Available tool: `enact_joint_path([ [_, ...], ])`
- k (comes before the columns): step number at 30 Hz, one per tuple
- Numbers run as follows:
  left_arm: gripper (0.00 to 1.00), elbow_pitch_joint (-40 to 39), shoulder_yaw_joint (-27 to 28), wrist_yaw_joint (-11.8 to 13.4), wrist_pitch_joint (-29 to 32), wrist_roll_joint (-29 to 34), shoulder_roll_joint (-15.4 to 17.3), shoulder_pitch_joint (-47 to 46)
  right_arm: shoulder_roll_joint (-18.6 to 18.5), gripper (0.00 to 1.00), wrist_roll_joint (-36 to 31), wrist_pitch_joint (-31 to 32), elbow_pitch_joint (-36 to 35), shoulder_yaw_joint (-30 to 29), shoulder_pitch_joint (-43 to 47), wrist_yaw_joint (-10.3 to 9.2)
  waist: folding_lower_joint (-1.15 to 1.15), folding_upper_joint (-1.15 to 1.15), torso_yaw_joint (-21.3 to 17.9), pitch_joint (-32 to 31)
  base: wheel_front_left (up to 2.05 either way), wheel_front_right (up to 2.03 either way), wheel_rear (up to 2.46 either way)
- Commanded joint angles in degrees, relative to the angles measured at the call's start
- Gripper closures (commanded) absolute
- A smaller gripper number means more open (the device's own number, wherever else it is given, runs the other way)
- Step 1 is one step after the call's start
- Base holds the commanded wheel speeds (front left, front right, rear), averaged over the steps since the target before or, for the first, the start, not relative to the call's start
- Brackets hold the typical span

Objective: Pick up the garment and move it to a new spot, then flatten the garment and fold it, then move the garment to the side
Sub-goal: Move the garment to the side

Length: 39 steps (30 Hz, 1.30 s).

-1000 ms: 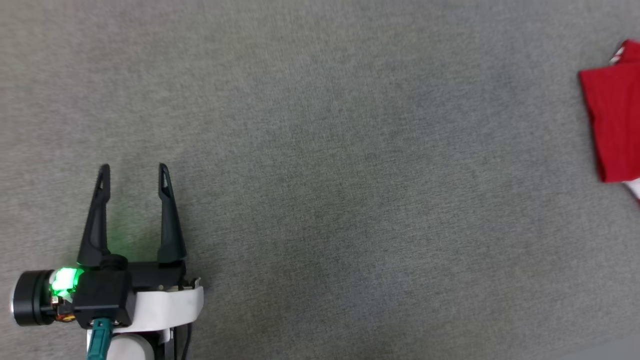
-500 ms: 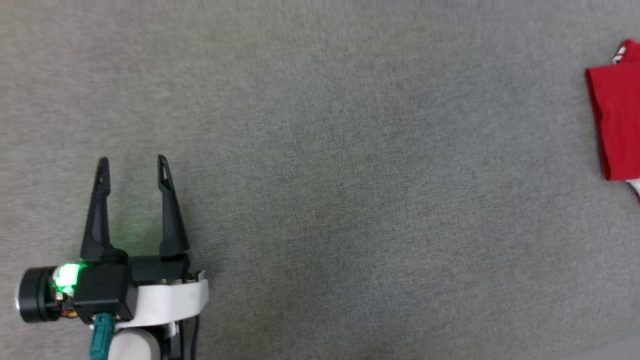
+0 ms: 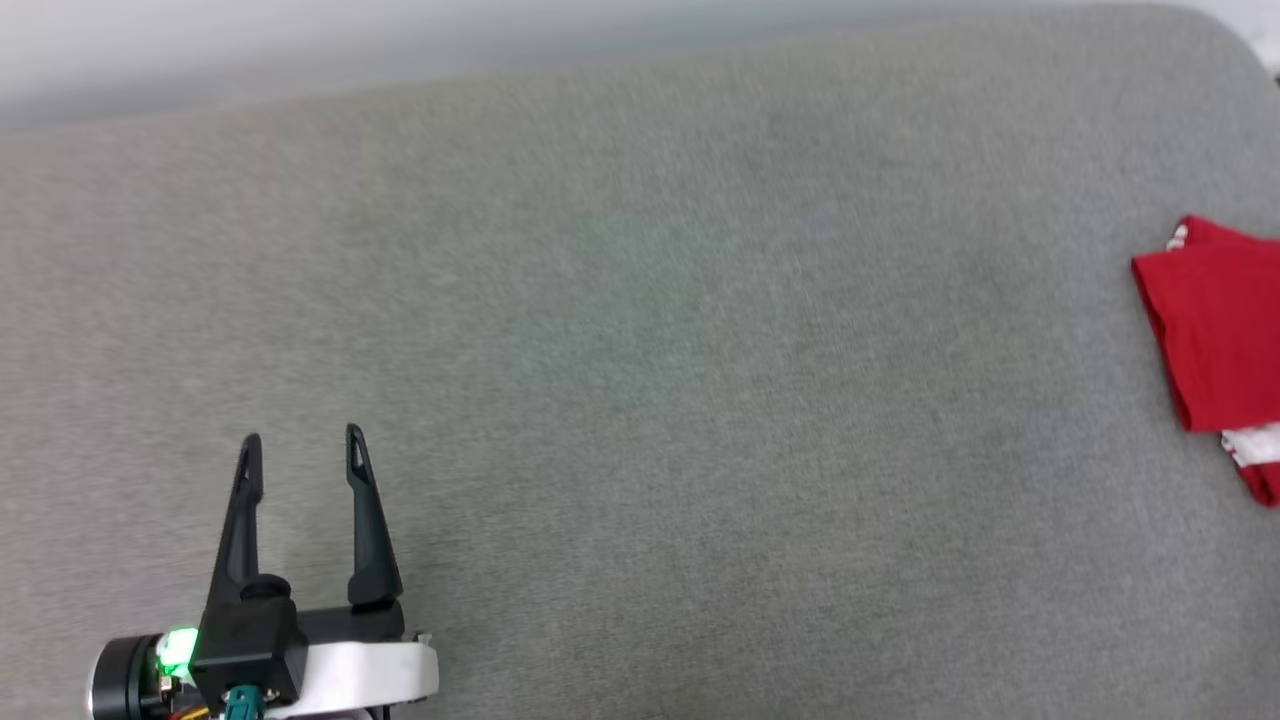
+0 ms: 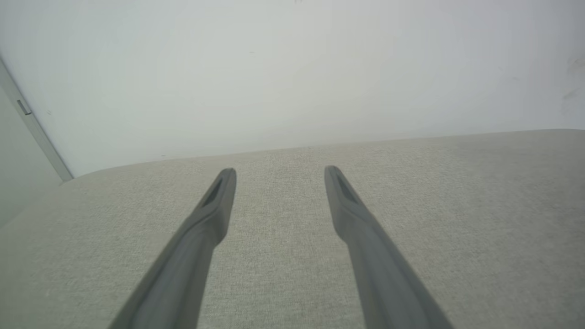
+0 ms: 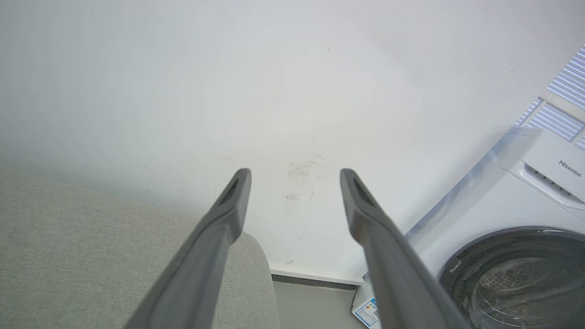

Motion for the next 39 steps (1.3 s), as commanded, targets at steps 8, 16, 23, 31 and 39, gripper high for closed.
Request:
enact_joint_path([
  [8, 0.00, 1.66, -0.08, -0.61, -0.12, 0.02, -0.97, 3.62, 14.09, 0.00, -4.18, -5.24, -11.76, -1.47, 11.97, -0.06, 0.00, 0.00, 4.16, -8.08, 0.00, 0.00, 0.00],
  [16, 0.00, 3.92, -0.24, -1.03, -0.12, 0.08, -1.47, 5.05, 26.40, 0.00, -3.27, -5.56, -21.60, -3.75, 25.33, -0.05, 0.00, 0.00, 6.97, -11.72, 0.00, 0.00, 0.00],
  [23, 0.00, 5.47, -0.51, -1.71, -0.12, 0.39, -1.69, 6.48, 32.35, 0.00, -1.08, -5.55, -24.62, -2.37, 35.86, -0.05, 0.00, 0.00, 8.73, -14.40, 0.00, 0.00, 0.00],
  [31, 0.00, 6.67, -0.75, -2.19, -0.12, 0.46, -1.86, 8.43, 35.00, 0.00, -0.31, -5.56, -26.44, -1.22, 43.01, -0.05, 0.00, 0.00, 9.83, -17.00, 0.00, 0.00, 0.00],
  [39, 0.00, 7.85, -0.97, -2.90, -0.12, 0.49, -1.99, 9.86, 36.05, 0.00, 0.55, -5.56, -27.81, -1.30, 49.52, -0.05, 0.00, 0.00, 11.03, -18.91, 0.00, 0.00, 0.00],
])
